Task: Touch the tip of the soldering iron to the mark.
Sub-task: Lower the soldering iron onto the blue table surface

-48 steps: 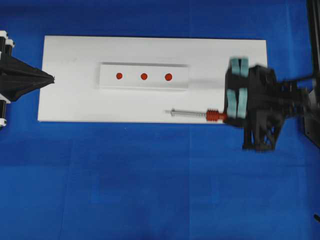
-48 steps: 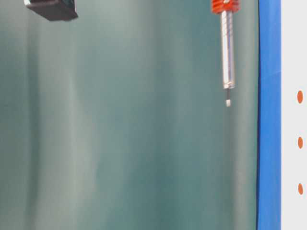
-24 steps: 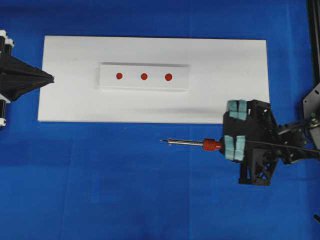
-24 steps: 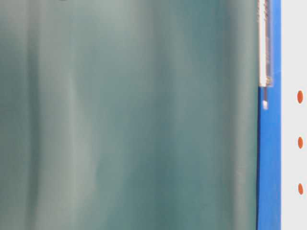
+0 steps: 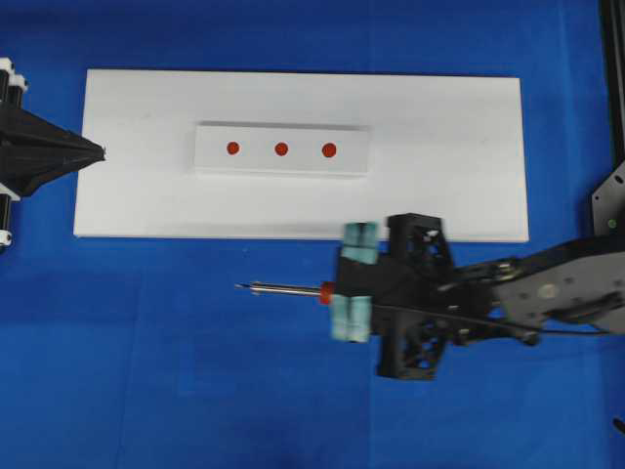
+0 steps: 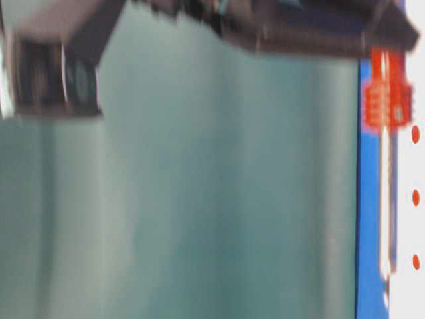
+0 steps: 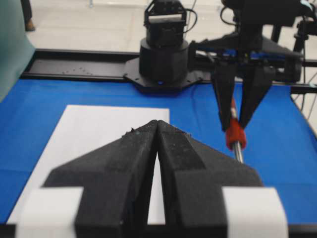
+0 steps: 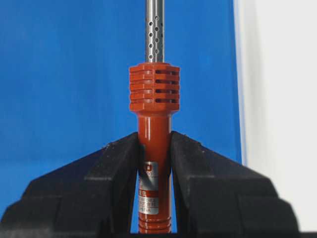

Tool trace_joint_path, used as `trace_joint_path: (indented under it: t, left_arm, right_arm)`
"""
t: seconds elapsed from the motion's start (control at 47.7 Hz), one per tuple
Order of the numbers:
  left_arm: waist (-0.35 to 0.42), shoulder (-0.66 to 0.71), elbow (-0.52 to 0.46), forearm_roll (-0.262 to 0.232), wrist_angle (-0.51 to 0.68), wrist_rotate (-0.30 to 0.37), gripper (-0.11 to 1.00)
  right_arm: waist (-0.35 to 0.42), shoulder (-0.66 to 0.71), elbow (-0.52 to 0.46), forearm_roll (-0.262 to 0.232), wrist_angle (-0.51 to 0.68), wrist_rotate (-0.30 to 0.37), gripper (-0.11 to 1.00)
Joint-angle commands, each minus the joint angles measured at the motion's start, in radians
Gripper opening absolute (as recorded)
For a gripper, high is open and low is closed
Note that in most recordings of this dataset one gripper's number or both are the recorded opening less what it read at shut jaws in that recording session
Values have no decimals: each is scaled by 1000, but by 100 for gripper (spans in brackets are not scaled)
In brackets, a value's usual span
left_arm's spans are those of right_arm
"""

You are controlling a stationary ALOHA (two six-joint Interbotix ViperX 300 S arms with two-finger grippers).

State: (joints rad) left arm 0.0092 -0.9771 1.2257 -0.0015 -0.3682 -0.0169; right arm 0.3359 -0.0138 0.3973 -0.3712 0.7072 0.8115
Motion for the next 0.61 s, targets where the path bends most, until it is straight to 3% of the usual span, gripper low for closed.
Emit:
trace_joint_path:
  t: [0.0, 0.23, 0.587]
  left_arm:
    - [3, 3, -20, 2, -11, -2, 2]
    - [2, 3, -17, 3, -9, -2, 2]
    - [2, 5, -15, 3, -6, 0, 2]
  right_arm:
    - [-15, 28, -74, -12, -11, -2, 6]
    - [-32, 117, -184, -14, -26, -20, 6]
    - [-32, 147, -183, -14, -66, -12, 6]
